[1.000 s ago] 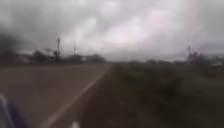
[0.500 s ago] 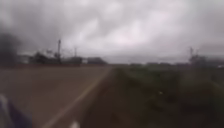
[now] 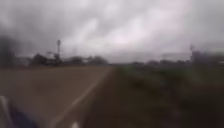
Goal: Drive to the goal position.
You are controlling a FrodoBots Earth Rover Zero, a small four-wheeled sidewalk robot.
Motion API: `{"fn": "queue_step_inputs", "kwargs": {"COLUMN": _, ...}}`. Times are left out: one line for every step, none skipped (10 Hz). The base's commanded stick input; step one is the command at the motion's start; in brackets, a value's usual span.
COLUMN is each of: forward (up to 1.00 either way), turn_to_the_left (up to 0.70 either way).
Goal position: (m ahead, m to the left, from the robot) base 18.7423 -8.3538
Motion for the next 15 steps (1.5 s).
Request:
{"fn": "queue_step_inputs", "kwargs": {"forward": 0.7, "turn_to_the_left": 0.0}}
{"fn": "queue_step_inputs", "kwargs": {"forward": 0.7, "turn_to_the_left": 0.0}}
{"fn": "queue_step_inputs", "kwargs": {"forward": 0.7, "turn_to_the_left": 0.0}}
{"fn": "queue_step_inputs", "kwargs": {"forward": 0.7, "turn_to_the_left": 0.0}}
{"fn": "queue_step_inputs", "kwargs": {"forward": 0.7, "turn_to_the_left": 0.0}}
{"fn": "queue_step_inputs", "kwargs": {"forward": 0.7, "turn_to_the_left": 0.0}}
{"fn": "queue_step_inputs", "kwargs": {"forward": 0.7, "turn_to_the_left": 0.0}}
{"fn": "queue_step_inputs", "kwargs": {"forward": 0.7, "turn_to_the_left": 0.0}}
{"fn": "queue_step_inputs", "kwargs": {"forward": 0.7, "turn_to_the_left": 0.0}}
{"fn": "queue_step_inputs", "kwargs": {"forward": 0.7, "turn_to_the_left": 0.0}}
{"fn": "queue_step_inputs", "kwargs": {"forward": 0.7, "turn_to_the_left": 0.0}}
{"fn": "queue_step_inputs", "kwargs": {"forward": 0.7, "turn_to_the_left": 0.0}}
{"fn": "queue_step_inputs", "kwargs": {"forward": 0.7, "turn_to_the_left": 0.0}}
{"fn": "queue_step_inputs", "kwargs": {"forward": 0.7, "turn_to_the_left": 0.0}}
{"fn": "queue_step_inputs", "kwargs": {"forward": 0.7, "turn_to_the_left": 0.0}}
